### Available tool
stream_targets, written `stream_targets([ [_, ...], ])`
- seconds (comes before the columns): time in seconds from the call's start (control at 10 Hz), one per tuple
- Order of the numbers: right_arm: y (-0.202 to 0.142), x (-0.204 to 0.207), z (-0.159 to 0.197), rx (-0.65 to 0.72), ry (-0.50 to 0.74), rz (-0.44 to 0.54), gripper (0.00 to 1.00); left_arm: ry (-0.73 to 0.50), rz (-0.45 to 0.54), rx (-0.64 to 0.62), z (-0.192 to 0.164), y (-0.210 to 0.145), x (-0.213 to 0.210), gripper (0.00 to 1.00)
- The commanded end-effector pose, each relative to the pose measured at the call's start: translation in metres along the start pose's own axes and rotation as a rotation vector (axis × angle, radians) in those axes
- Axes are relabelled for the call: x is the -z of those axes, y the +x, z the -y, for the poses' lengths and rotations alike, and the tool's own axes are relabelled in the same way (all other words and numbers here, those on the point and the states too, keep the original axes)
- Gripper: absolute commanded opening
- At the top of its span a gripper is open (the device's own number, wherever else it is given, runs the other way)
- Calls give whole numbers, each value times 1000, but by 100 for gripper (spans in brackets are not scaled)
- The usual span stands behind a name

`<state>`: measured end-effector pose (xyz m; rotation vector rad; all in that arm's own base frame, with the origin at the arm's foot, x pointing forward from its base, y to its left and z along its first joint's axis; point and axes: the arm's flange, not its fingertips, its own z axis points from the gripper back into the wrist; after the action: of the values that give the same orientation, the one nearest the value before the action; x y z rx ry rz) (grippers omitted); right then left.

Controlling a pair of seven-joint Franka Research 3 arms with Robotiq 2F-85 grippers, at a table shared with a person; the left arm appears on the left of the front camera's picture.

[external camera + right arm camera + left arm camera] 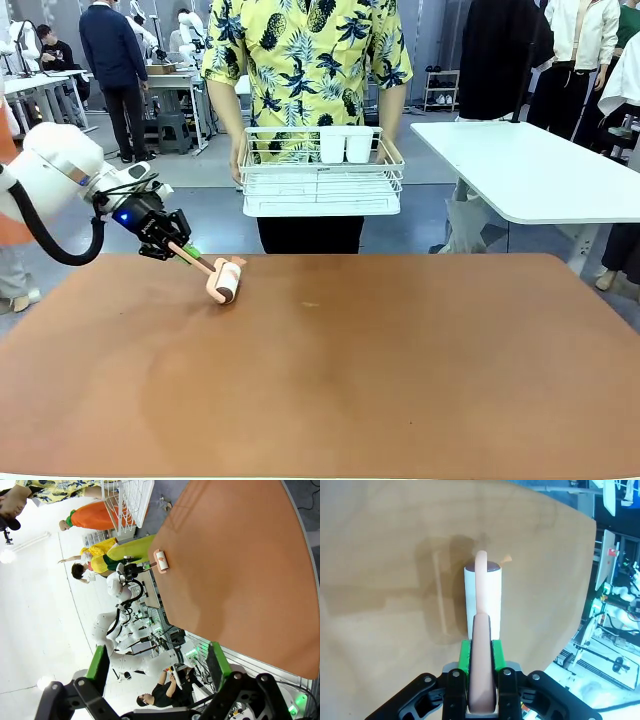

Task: Clean the table.
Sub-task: Clean the table with the Lint Roller when the human lifts the Dish drying rack.

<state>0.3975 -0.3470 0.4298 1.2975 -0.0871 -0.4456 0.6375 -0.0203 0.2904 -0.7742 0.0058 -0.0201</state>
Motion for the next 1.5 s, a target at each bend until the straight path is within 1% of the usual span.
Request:
stream_targets([
  [0.0,-1,-1,-3,-6,-2,2,100,37,-31,-30,-3,-1,34,19],
  [0.2,-1,-1,-3,-6,-2,2,100,45,-57,-22,10,1,52,19],
  [0.4,-1,-1,-3,-6,-2,2,100,35,-66,-22,26,0,59,19],
  [0.7,-1,-1,-3,-6,-2,2,100,70,-54,-15,66,-10,63,19],
  [0.8,-1,-1,-3,-6,-2,2,100,81,-47,8,81,-15,62,19],
  [0.9,-1,-1,-3,-6,-2,2,100,94,-35,41,100,-22,57,19],
  [1.1,-1,-1,-3,-6,-2,2,100,102,-34,48,123,-32,38,19],
  [1.3,-1,-1,-3,-6,-2,2,100,128,5,60,146,-40,13,19],
  [1.4,-1,-1,-3,-6,-2,2,100,177,11,61,158,-45,-2,19],
])
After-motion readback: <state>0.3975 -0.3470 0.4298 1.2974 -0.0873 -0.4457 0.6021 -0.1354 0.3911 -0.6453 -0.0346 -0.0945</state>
